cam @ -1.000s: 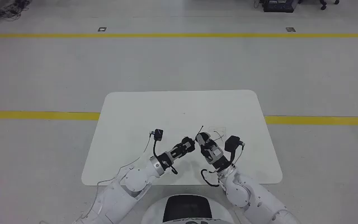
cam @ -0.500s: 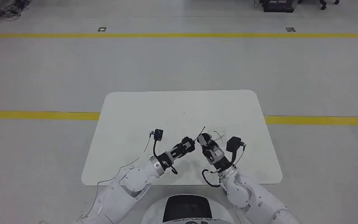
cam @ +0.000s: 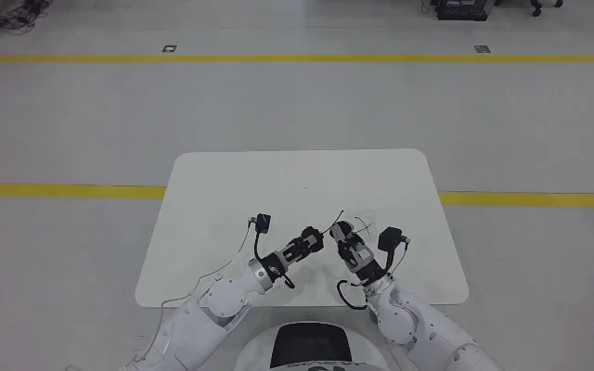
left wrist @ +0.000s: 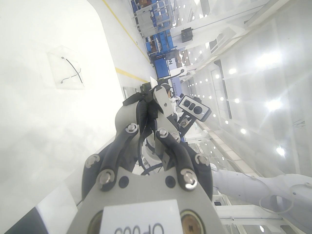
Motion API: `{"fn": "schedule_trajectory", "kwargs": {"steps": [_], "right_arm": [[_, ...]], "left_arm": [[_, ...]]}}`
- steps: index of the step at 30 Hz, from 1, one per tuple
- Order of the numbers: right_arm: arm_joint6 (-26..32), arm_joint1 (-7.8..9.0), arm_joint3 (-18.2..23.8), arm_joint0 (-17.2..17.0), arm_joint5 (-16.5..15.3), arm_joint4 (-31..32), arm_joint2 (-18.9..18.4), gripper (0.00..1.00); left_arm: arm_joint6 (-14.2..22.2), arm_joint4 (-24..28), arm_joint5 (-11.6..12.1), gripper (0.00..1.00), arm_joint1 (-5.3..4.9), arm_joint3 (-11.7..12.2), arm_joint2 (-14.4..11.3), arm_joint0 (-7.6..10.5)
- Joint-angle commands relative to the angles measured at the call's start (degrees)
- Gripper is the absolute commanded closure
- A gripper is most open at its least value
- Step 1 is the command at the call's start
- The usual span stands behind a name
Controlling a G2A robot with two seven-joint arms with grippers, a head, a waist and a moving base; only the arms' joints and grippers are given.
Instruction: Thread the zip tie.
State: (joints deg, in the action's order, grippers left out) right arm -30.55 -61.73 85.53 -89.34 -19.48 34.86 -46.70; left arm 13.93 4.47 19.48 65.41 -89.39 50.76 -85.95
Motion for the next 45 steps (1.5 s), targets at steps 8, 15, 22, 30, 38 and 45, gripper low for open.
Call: {"fn": "schedule_trajectory", "kwargs": {"steps": [8,15,22,30,38,45], "right_arm": [[-0.8,0.62,0.3,1.0,0.0,-0.5,1.9,1.00],[-0.8,1.14,-0.2,2.0,0.0,-1.6,3.4,1.00],[-0.9,1.60,-0.7,2.9,0.0,-2.4,4.5,1.00],[-1.6,2.30,-0.1,2.7,0.0,-3.6,4.9,0.00],[-2.6,4.82,3.8,0.7,0.0,-7.8,4.8,0.00],[-1.4,5.29,4.3,0.4,0.0,-8.9,5.1,0.00]], "left_arm": [[0.0,0.0,0.0,1.00,0.00,0.0,0.0,0.00],[0.0,0.0,0.0,1.00,0.00,0.0,0.0,0.00],[0.0,0.0,0.0,1.00,0.00,0.0,0.0,0.00],[0.0,0.0,0.0,1.00,0.00,0.0,0.0,0.00],[0.0,0.0,0.0,1.00,0.00,0.0,0.0,0.00],[0.0,0.0,0.0,1.00,0.00,0.0,0.0,0.00]]}}
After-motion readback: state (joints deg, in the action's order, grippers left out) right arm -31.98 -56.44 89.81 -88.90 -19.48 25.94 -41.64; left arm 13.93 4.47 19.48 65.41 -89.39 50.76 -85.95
